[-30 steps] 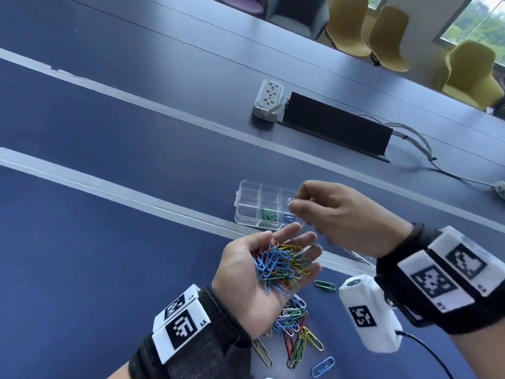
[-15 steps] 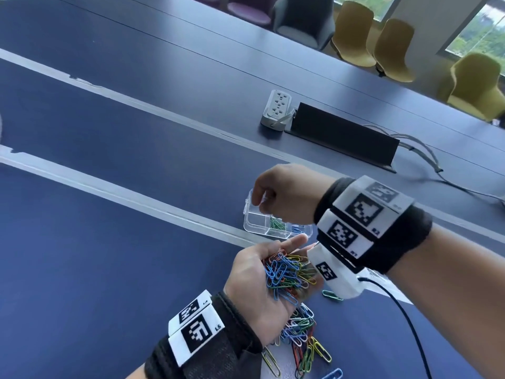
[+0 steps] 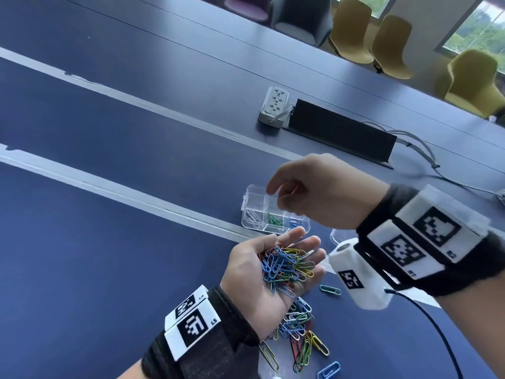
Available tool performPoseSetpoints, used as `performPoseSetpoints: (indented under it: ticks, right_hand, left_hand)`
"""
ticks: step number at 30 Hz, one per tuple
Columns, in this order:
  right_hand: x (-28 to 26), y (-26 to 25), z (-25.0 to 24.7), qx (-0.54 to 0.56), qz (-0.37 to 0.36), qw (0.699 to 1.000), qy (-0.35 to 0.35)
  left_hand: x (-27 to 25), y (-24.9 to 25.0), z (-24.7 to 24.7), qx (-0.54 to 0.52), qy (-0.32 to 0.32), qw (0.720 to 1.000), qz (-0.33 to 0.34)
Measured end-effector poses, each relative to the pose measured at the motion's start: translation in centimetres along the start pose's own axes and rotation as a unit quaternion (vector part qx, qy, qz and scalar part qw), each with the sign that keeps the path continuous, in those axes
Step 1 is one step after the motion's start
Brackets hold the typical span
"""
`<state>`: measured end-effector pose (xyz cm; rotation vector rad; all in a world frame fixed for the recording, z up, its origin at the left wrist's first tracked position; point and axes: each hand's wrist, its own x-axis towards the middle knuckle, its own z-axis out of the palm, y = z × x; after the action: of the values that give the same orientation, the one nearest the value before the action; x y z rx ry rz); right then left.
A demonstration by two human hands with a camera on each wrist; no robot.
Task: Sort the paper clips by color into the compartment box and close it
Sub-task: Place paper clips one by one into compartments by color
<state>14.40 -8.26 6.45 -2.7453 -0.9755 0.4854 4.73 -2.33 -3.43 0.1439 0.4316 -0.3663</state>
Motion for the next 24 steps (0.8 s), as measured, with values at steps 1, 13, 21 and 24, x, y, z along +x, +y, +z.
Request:
performPoseSetpoints:
  ticks: [1,13,21,24]
  right_hand:
    - [-0.6,0.2,-0.1,-0.004,-0.007,1.000,0.006]
    - [-4.4,2.0,1.9,-0.038,-0.044,0.998,-0.019]
    - [-4.3,3.1,1.8,0.043,-0.037,0.998,0.000]
    - [-4.4,3.6,1.9,0.086,-0.020,0.996,0.003]
  left_hand:
    - [-0.1,0.0,0.1,-0.002,-0.003,1.000,0.000]
    - [-0.4,0.1,0.0,-0.025,-0.029,0.999,0.006]
    - [-0.5,0.2,0.4,-0.005,-0.017,0.999,0.027]
    - [-0.4,0.0,0.3,0.010,-0.021,0.999,0.030]
